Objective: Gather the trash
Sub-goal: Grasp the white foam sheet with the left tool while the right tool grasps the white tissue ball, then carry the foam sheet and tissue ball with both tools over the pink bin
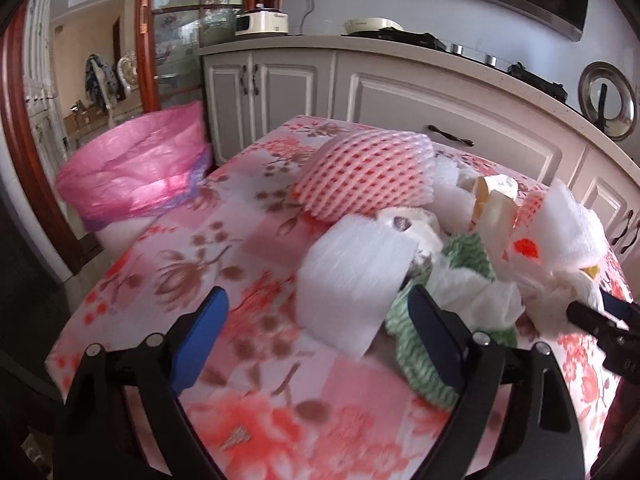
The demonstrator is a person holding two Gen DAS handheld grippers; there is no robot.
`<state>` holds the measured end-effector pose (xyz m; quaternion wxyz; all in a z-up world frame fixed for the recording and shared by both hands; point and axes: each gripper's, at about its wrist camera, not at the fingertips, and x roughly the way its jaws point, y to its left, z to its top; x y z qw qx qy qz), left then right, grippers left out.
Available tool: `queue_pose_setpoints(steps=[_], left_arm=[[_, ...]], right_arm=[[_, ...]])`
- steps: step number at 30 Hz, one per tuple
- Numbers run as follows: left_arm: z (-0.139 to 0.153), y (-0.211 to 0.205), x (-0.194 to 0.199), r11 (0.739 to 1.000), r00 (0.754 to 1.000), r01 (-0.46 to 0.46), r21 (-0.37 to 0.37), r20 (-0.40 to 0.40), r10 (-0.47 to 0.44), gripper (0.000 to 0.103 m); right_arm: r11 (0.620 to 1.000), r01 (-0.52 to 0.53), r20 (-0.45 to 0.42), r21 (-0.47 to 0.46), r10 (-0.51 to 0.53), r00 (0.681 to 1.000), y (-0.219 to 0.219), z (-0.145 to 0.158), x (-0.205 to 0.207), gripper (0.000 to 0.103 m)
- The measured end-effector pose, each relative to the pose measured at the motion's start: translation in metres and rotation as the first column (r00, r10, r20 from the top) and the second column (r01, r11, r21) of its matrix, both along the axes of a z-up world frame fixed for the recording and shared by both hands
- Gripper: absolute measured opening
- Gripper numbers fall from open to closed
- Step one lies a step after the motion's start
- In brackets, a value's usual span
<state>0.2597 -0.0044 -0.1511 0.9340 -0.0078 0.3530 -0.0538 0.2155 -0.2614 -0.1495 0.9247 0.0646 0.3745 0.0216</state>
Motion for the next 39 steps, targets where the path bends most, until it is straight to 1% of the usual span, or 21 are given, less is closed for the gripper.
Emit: queue_pose_setpoints(steps=[3, 5, 6, 7, 10, 13, 16, 21, 24, 27, 31, 35, 39], left_arm=[[-0.002, -0.01, 0.008, 0.999, 0.999, 0.029, 0.032, 0.019, -0.029, 0.076], [-0.005, -0.012, 0.013, 0.998, 0.999, 0.043, 0.041, 0.018, -0.044, 0.064], [-0.006, -0.013, 0.014, 0.998, 0.999, 0.052, 0.033, 0.01, -0.052, 0.059], [-0.006, -0.013, 0.015, 0.998, 0.998, 0.055, 0.028, 0.006, -0.055, 0.059], [-0.004, -0.015, 0.006, 0.997, 0.997, 0.067, 0.043, 0.026, -0.068, 0.058], [0.0, -0.016, -0.007, 0.995, 0.996, 0.067, 0.077, 0.061, -0.072, 0.058], [0.005, -0.015, -0.02, 0.995, 0.995, 0.052, 0.083, 0.084, -0.059, 0.058], [0.016, -0.009, -0.043, 0.997, 0.994, 0.038, 0.071, 0.104, -0.045, 0.058], [0.024, -0.006, -0.06, 0.997, 0.991, 0.036, 0.07, 0.123, -0.045, 0.058], [0.031, -0.004, -0.077, 0.997, 0.988, 0.04, 0.069, 0.143, -0.05, 0.058], [0.04, -0.002, -0.096, 0.997, 0.984, 0.048, 0.061, 0.166, -0.058, 0.058], [0.051, 0.0, -0.118, 0.997, 0.978, 0.062, 0.05, 0.196, -0.07, 0.058], [0.059, 0.005, -0.133, 0.996, 0.973, 0.07, 0.048, 0.216, -0.079, 0.058]], right_arm=[[1.0, -0.012, -0.013, 0.013, 0.012, 1.0, 0.001, -0.004, 0.002, 0.071], [1.0, -0.018, -0.022, 0.021, 0.018, 1.0, 0.0, -0.007, 0.004, 0.068], [1.0, -0.021, -0.022, 0.021, 0.021, 1.0, 0.0, -0.008, 0.003, 0.064], [0.999, -0.028, -0.023, 0.024, 0.028, 0.999, 0.0, -0.009, 0.003, 0.058], [0.999, -0.041, -0.014, 0.027, 0.042, 0.999, 0.001, -0.009, 0.0, 0.048], [0.998, -0.052, -0.002, 0.026, 0.052, 0.999, 0.005, -0.007, -0.006, 0.044], [0.998, -0.064, 0.015, 0.028, 0.064, 0.998, 0.009, -0.001, -0.015, 0.041], [0.995, -0.098, 0.061, 0.023, 0.097, 0.993, 0.018, 0.013, -0.033, 0.039], [0.991, -0.119, 0.106, 0.06, 0.113, 0.988, 0.02, 0.027, -0.048, 0.039], [0.991, -0.126, 0.132, 0.039, 0.12, 0.984, 0.027, 0.039, -0.061, 0.039], [0.99, -0.14, 0.152, 0.037, 0.133, 0.979, 0.035, 0.051, -0.076, 0.039], [0.985, -0.173, 0.189, 0.0, 0.17, 0.967, 0.051, 0.067, -0.094, 0.039], [0.982, -0.189, 0.206, -0.03, 0.191, 0.96, 0.061, 0.076, -0.105, 0.039]])
